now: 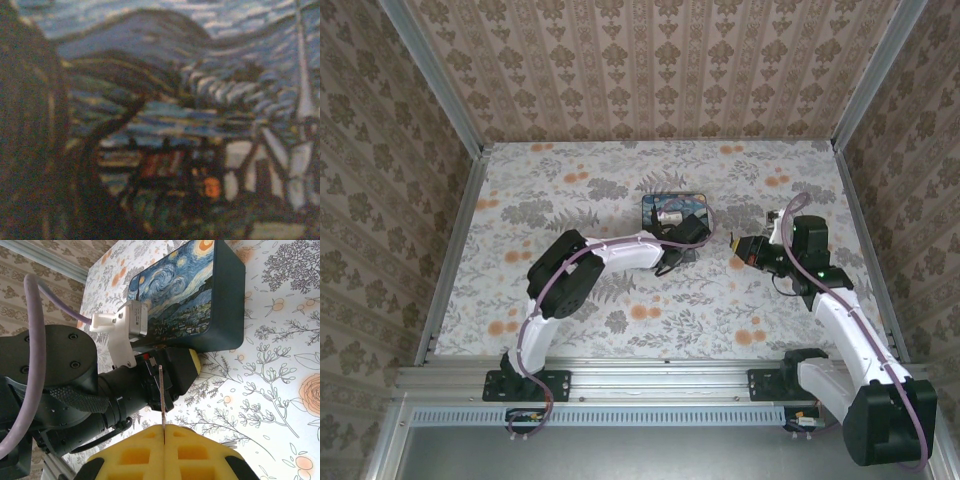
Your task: Unlock the padlock with the key
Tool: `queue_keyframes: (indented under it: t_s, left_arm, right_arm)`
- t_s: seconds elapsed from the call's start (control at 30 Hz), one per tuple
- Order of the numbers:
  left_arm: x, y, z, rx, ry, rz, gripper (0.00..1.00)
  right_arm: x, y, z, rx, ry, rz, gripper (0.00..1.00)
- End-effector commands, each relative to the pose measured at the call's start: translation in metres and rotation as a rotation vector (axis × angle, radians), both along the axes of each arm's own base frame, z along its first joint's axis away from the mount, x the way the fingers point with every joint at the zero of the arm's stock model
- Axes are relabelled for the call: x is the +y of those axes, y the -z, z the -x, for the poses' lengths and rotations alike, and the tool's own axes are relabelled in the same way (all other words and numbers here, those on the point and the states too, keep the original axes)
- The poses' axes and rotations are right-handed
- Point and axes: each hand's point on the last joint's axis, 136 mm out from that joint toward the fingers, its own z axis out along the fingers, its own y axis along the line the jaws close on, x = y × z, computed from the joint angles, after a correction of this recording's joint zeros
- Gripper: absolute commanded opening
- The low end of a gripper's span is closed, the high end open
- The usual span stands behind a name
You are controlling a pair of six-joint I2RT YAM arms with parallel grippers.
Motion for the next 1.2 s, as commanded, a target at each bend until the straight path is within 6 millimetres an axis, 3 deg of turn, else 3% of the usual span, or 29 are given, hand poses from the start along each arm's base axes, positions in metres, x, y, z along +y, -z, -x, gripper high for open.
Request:
queue_keyframes:
  t_s: [0.0,0.27,0.5,0.67,0.87,1.17]
  left_arm:
    - [-0.004,-0.003,0.009,0.086,0.066,0.033,0.24]
    - [-0.019,-0.046,0.020,0.247,0.221,0.286,0.12]
    - [-0.015,-0.091,0.027,0.404,0.228,0.557,0.00]
    - [-0.012,-0.117,0.026,0.464,0.234,0.671,0.00]
    - [-0.015,-0.144,0.029,0.509,0.252,0.771,0.00]
    - [-0.012,-0.149,0.035,0.539,0.243,0.759,0.00]
  right_arm:
    - [0.003,0.011,0.012,0.037,-0.028,-0.005,0.00]
    - [0.011,0.025,0.020,0.077,-0.035,-0.060,0.00]
    - [0.040,0.030,0.042,0.109,-0.136,-0.092,0.00]
    - [0.069,0.029,0.052,0.084,-0.221,-0.149,0.00]
    - [0.091,0.015,0.049,0.014,-0.297,-0.228,0.00]
    - [0.097,0.012,0.044,0.012,-0.367,-0.181,0.00]
